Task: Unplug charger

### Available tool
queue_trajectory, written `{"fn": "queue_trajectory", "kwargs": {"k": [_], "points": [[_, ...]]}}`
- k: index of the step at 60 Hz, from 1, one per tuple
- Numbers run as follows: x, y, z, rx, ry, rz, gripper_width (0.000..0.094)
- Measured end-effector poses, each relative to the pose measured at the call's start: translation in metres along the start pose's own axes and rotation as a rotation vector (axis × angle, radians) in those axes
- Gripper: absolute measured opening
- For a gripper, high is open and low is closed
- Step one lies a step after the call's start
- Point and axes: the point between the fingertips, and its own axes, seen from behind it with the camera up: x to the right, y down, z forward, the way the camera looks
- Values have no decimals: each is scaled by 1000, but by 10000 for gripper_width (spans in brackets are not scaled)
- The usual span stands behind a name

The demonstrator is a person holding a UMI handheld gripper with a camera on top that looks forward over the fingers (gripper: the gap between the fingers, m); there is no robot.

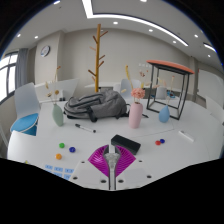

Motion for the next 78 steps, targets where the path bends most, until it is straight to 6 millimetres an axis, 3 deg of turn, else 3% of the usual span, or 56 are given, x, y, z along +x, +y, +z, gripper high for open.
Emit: {"fn": "queue_trajectory", "kwargs": {"k": [11, 24, 27, 32, 33, 35, 42, 51, 60, 69, 78], "points": [[36, 68, 33, -133, -11, -3, 94], [38, 105, 50, -201, -65, -40, 254], [41, 105, 49, -206, -63, -76, 408], [46, 97, 38, -201, -51, -100, 852], [44, 96, 34, -202, -58, -102, 857], [44, 90, 24, -203, -64, -101, 819], [45, 56, -33, -191, -91, -96, 852], [52, 21, -145, -210, -119, -98, 852], [58, 1, -250, -231, -145, -81, 850], [70, -5, -304, -207, -107, -81, 851], [79, 6, -310, -217, -80, -60, 855]]}}
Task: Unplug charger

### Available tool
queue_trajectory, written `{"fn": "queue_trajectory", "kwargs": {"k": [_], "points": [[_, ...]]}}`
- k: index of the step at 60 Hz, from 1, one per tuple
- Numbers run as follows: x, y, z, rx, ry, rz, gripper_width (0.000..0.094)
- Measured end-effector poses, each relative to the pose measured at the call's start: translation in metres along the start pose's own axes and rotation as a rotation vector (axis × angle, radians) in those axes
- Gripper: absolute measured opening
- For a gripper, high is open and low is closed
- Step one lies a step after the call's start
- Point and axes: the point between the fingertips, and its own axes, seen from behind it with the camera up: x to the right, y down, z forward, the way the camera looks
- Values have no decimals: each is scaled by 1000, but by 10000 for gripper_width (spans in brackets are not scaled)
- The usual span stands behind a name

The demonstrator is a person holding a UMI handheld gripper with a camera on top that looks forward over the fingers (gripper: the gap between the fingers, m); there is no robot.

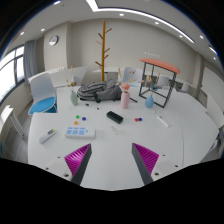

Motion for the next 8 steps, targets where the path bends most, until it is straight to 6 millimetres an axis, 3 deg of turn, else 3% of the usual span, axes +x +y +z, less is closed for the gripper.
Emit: {"fn": "queue_trajectory", "kwargs": {"k": [8], "points": [[-9, 1, 3, -13, -18, 5, 857]]}}
